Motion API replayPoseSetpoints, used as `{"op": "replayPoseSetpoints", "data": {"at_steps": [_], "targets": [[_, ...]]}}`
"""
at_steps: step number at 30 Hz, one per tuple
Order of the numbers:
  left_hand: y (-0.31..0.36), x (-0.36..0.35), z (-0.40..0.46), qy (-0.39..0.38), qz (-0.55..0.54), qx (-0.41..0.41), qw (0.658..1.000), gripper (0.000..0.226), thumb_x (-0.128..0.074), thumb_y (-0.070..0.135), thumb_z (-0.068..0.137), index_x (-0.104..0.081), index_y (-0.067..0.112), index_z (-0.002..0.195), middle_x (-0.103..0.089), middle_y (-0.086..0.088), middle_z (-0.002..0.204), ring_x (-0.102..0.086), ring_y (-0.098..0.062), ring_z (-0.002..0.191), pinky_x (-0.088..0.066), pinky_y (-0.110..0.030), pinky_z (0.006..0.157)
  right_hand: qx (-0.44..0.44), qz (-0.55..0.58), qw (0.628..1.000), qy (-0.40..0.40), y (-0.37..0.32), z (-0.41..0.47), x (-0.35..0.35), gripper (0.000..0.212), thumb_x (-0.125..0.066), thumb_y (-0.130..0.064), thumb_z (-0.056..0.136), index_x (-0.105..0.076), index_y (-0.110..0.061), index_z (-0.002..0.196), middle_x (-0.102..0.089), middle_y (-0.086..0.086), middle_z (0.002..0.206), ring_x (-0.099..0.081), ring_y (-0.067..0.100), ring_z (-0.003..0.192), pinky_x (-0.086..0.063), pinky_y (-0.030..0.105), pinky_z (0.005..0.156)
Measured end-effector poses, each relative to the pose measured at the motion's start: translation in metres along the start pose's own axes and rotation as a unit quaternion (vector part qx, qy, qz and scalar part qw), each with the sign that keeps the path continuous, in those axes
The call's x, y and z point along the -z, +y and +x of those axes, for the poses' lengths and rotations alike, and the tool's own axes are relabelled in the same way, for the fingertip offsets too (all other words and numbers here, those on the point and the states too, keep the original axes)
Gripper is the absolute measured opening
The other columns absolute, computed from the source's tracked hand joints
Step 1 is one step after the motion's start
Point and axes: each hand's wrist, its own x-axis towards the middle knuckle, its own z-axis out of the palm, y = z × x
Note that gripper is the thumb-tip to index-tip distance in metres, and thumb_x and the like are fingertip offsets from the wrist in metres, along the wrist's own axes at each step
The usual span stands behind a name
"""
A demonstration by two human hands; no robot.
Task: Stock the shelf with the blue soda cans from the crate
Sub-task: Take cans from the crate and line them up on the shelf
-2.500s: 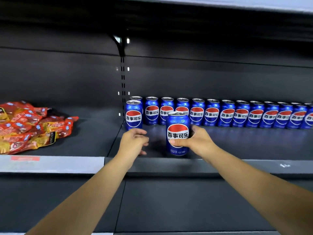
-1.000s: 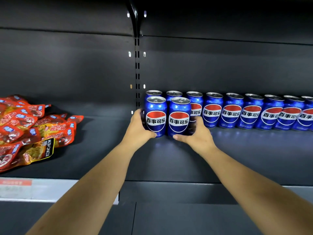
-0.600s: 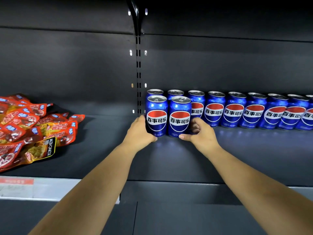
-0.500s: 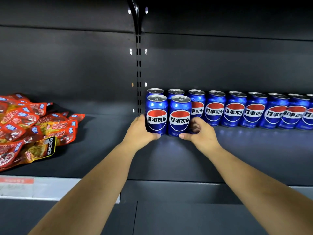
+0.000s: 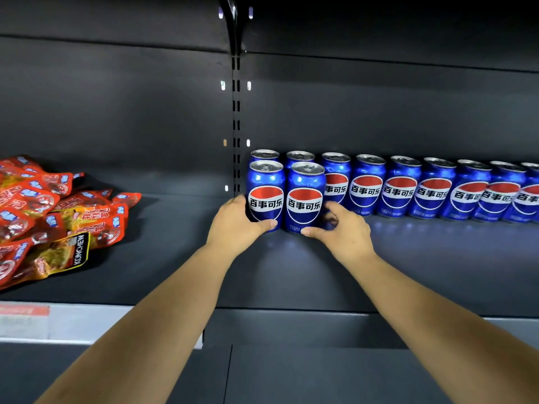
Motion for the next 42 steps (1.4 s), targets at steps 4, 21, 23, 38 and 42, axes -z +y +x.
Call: {"op": "replayPoseSetpoints", "data": {"at_steps": [4, 21, 23, 38, 42], "targets": [[-0.001, -0.001, 0.001, 0.000, 0.015, -0.006, 1.000, 0.061, -0.081, 0.030, 0.069, -0.054, 0.017, 0.122, -0.061, 0.001, 0.120, -0.057, -0.016, 0.108, -0.048, -0.031, 0.089, 0.005, -0.014, 1.000, 0.000, -0.002, 0.000, 0.000, 0.069, -0.079, -0.041, 0.071, -0.051, -0.022, 0.132, -0.065, 0.001, 0.117, -0.053, 0.022, 0.117, -0.035, 0.046, 0.105], [0.017, 0.018, -0.030, -0.011, 0.157, 0.004, 0.987, 0.069, -0.073, 0.033, 0.078, -0.042, 0.011, 0.135, -0.050, -0.011, 0.128, -0.043, -0.027, 0.124, -0.040, -0.041, 0.102, 0.015, 0.013, 0.997, -0.078, -0.025, -0.034, 0.028, 0.086, -0.079, -0.031, 0.075, -0.032, -0.013, 0.144, -0.051, 0.008, 0.136, -0.049, 0.023, 0.123, -0.043, 0.036, 0.100], [0.027, 0.023, -0.044, -0.012, 0.183, 0.006, 0.983, 0.072, -0.070, 0.032, 0.081, -0.036, 0.011, 0.140, -0.047, -0.012, 0.133, -0.040, -0.029, 0.127, -0.038, -0.039, 0.104, 0.020, 0.007, 0.996, -0.084, -0.026, -0.045, 0.038, 0.086, -0.079, -0.034, 0.075, -0.031, -0.014, 0.144, -0.048, 0.008, 0.139, -0.047, 0.024, 0.126, -0.042, 0.038, 0.102], [0.110, 0.031, -0.214, 0.017, 0.247, -0.001, 0.969, 0.065, -0.061, 0.028, 0.088, -0.032, 0.009, 0.142, -0.043, -0.014, 0.138, -0.038, -0.032, 0.127, -0.036, -0.038, 0.102, 0.082, -0.034, 0.991, -0.099, -0.010, -0.186, 0.135, 0.077, -0.068, -0.043, 0.083, -0.031, -0.015, 0.144, -0.046, 0.008, 0.139, -0.049, 0.025, 0.123, -0.043, 0.038, 0.100], [0.121, 0.019, -0.267, 0.017, 0.240, 0.020, 0.970, 0.068, -0.061, 0.027, 0.088, -0.029, 0.008, 0.144, -0.041, -0.014, 0.141, -0.035, -0.031, 0.131, -0.035, -0.039, 0.106, 0.085, -0.046, 0.988, -0.121, 0.008, -0.235, 0.159, 0.075, -0.066, -0.044, 0.084, -0.030, -0.017, 0.144, -0.046, 0.008, 0.138, -0.050, 0.024, 0.121, -0.045, 0.037, 0.096]]}}
